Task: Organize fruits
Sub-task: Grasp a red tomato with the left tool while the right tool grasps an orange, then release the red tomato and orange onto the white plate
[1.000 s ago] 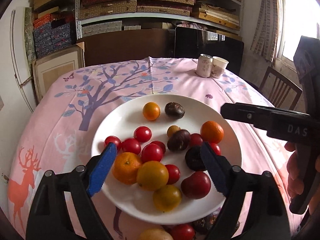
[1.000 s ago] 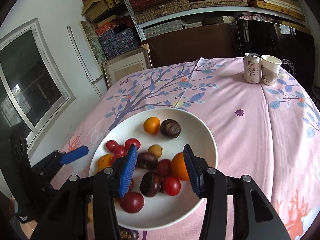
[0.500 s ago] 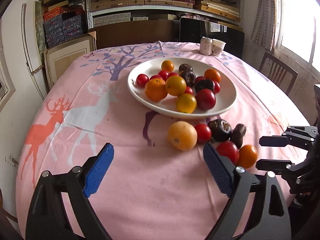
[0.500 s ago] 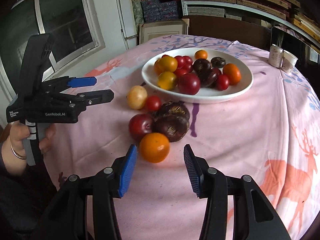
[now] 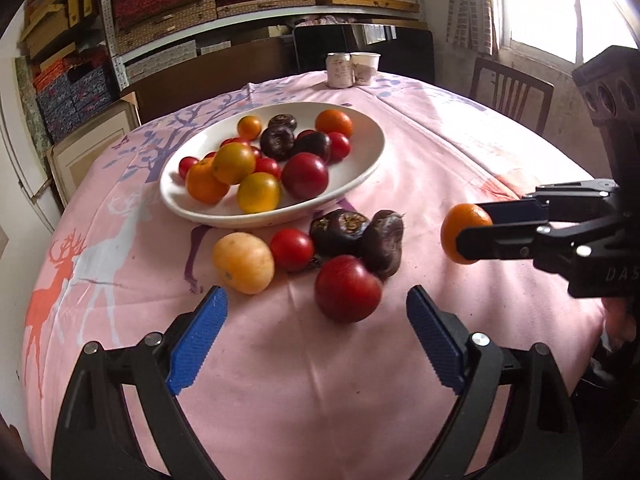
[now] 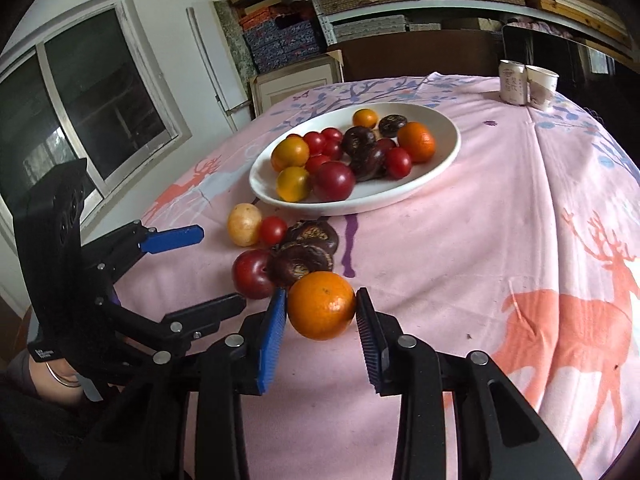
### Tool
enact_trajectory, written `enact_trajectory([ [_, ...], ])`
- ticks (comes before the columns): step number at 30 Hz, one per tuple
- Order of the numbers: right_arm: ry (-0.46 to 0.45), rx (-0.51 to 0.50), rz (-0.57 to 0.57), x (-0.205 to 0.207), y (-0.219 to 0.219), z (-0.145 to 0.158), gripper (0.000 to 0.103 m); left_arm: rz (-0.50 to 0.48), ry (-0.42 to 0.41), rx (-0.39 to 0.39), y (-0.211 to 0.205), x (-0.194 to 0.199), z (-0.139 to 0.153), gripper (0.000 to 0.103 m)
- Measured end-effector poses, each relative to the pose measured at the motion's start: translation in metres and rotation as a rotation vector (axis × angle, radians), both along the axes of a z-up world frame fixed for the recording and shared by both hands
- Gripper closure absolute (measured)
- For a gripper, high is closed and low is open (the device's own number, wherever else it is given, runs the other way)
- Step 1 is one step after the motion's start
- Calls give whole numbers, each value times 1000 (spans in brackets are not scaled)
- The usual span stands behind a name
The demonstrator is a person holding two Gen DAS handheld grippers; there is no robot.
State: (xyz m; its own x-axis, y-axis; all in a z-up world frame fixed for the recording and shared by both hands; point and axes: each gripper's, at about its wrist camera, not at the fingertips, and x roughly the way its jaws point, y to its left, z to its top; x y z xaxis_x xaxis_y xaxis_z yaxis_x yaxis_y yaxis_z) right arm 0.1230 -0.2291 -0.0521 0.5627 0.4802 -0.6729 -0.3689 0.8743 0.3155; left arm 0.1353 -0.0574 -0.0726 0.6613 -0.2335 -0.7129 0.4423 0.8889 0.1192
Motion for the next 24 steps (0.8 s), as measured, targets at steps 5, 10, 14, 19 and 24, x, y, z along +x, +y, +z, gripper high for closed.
enact_trajectory([
  [5, 17, 31, -36, -4, -20, -3, 67, -33, 114, 5, -15, 17, -13, 65],
  [10, 24, 50, -33, -7, -26, -7, 67, -6, 88, -69, -2, 10, -5, 65],
  [14, 4, 62, -25, -5, -27, -1, 67, 21, 56, -102, 9, 4, 6, 65],
  [19, -32, 66, -22, 21, -25, 19, 67, 51, 19, -135, 24, 27, 35, 65],
  [24, -41, 79, -31, 76, -17, 43, 67, 68, -11, -151, 24, 78, 61, 65],
])
